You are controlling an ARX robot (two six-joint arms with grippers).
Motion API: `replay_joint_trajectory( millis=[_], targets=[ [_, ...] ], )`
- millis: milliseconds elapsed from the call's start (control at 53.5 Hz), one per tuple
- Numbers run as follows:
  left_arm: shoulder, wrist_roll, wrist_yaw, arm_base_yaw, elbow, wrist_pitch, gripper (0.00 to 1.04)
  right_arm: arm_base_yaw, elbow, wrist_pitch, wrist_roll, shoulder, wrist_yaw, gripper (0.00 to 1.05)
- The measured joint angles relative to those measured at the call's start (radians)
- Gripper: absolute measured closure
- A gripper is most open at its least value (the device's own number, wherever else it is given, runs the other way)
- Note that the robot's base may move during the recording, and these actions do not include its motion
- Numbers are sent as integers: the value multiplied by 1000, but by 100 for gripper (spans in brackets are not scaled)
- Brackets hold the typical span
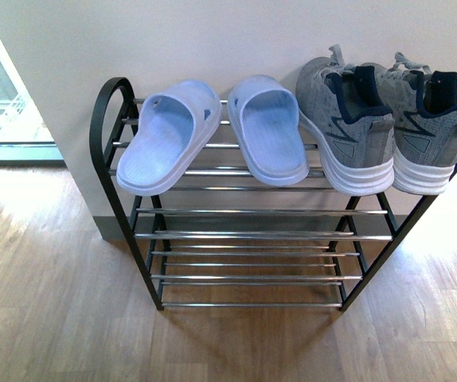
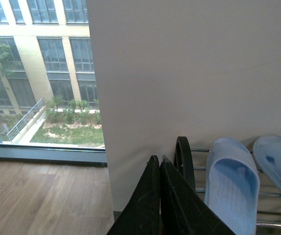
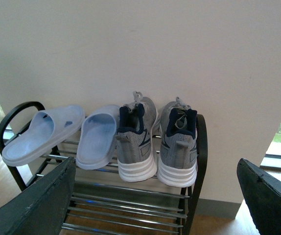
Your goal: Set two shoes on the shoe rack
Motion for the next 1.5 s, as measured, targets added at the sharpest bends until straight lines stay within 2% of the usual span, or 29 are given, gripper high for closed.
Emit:
replay_joint_trajectory(
  millis=[281,337,412,973,1496],
  targets=[
    [-220,2,59,58,-130,-93,104,0,0,0,0,0,0,9],
    [-266,3,128,107,-154,-114,104,0,0,0,0,0,0,9],
    [-284,3,131,137,-196,-84,104,0,0,0,0,0,0,9],
    [-721,5,140,138,-234,-471,104,0,0,0,0,0,0,9],
    [-949,4,140,138,-234,-694,104,0,0,0,0,0,0,9]
  ],
)
